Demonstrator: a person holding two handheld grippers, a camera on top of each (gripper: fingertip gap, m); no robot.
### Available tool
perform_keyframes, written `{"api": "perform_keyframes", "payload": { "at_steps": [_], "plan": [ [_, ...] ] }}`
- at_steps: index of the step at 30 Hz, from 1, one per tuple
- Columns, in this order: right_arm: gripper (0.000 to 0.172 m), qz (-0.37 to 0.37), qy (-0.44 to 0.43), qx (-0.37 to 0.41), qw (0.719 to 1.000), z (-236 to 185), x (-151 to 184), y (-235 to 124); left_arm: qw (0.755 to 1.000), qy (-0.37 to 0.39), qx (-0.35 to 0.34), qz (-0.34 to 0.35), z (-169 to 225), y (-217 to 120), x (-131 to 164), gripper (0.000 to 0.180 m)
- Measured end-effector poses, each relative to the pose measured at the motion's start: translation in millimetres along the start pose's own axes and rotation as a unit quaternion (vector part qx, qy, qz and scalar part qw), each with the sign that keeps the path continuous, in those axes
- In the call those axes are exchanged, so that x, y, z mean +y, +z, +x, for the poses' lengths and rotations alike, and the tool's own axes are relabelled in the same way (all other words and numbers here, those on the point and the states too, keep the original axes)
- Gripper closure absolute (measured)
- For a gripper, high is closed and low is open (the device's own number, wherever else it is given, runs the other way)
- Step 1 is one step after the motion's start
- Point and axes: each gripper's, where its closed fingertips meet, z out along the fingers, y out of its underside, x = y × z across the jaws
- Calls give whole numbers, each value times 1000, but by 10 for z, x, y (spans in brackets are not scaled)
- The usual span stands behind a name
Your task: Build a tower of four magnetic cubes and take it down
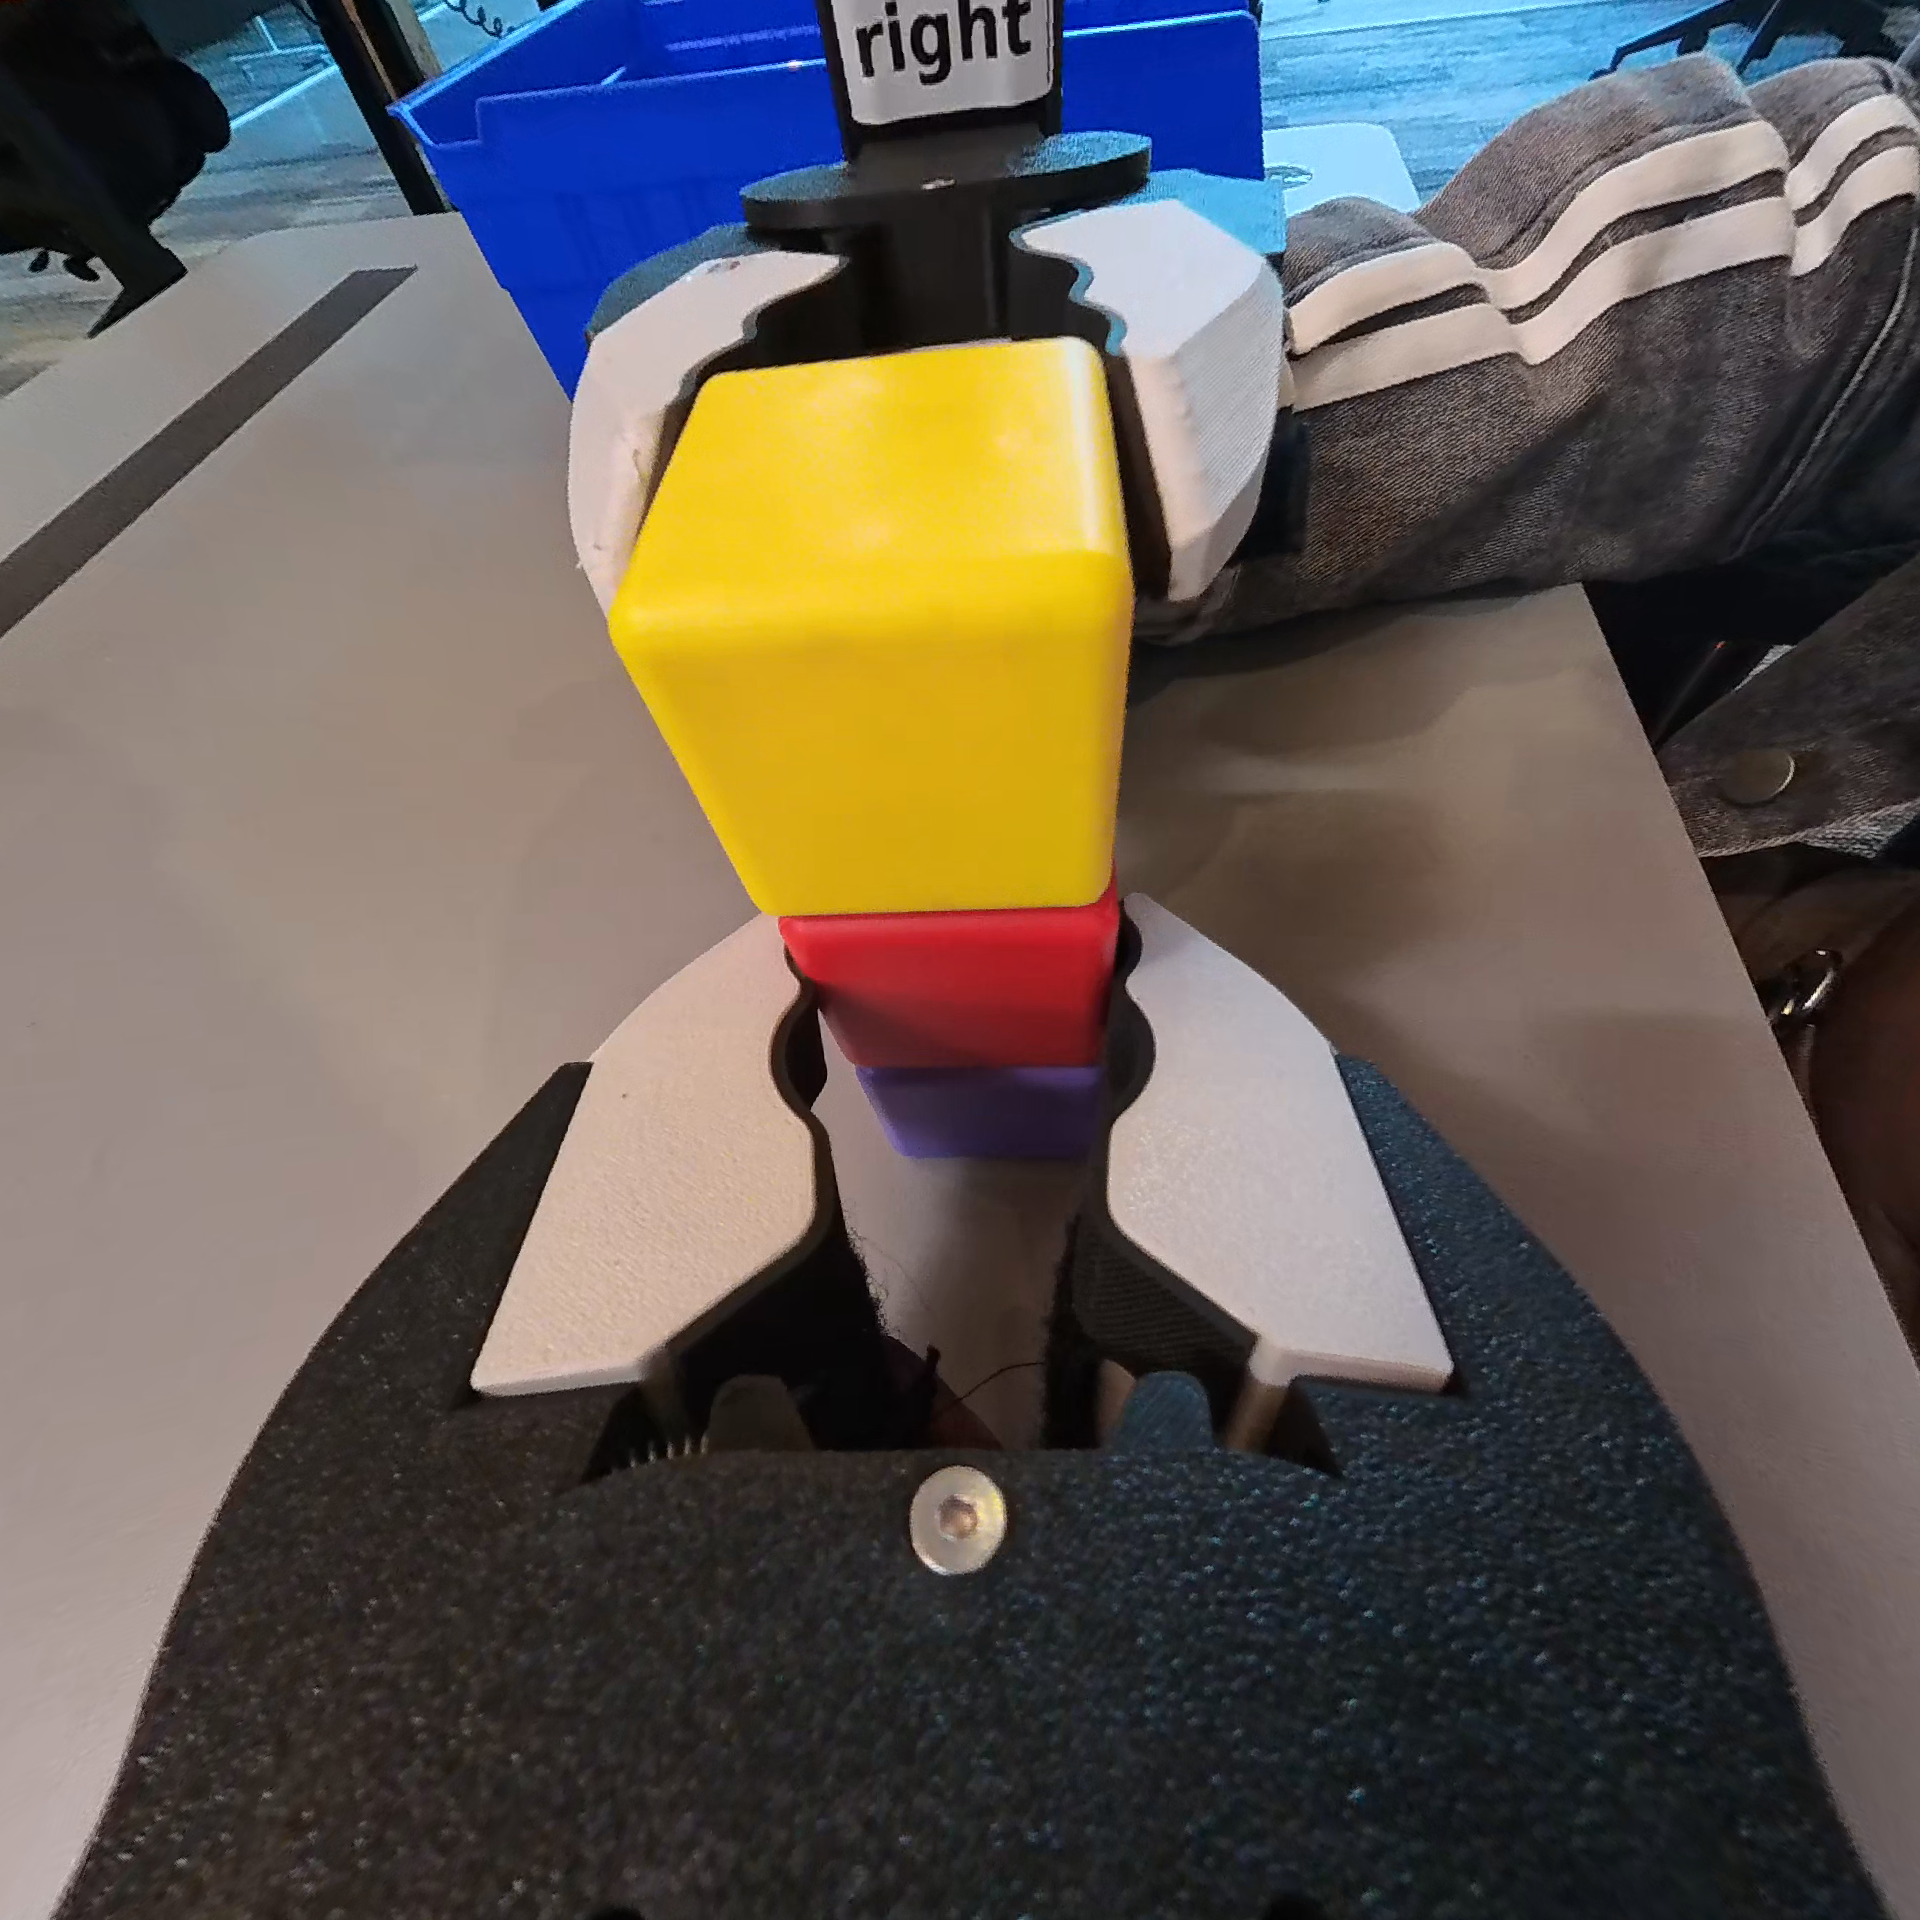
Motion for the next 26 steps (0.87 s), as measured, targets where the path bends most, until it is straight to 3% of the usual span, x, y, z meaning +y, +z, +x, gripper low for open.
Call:
{"api": "perform_keyframes", "payload": {
  "at_steps": [7, 12, 15, 19, 22, 24, 26],
  "plan": [
    [123, -3, 5, 8, 1000, 12, -11, -5, 1000, 1, 3, -1, 3, 5, 4, 128],
    [88, 37, 36, 40, 998, 123, -215, -94, 1000, -4, -21, -6, -43, -65, -17, 82],
    [79, 49, 47, 65, 996, 203, -300, -186, 998, -30, -61, 14, -77, -320, -213, 66],
    [67, 73, 38, 84, 993, 243, -433, -306, 992, -40, -114, 25, -33, -1063, -559, 70],
    [68, 83, 37, 82, 992, 237, -500, -337, 985, 1, -175, -7, -248, -1903, -660, 90],
    [70, 86, 36, 78, 993, 223, -521, -338, 973, 11, -211, -88, -565, -2449, -487, 94],
    [71, 82, 34, 75, 993, 212, -515, -327, 955, -17, -223, -194, -935, -2913, -124, 98]
  ]
}}
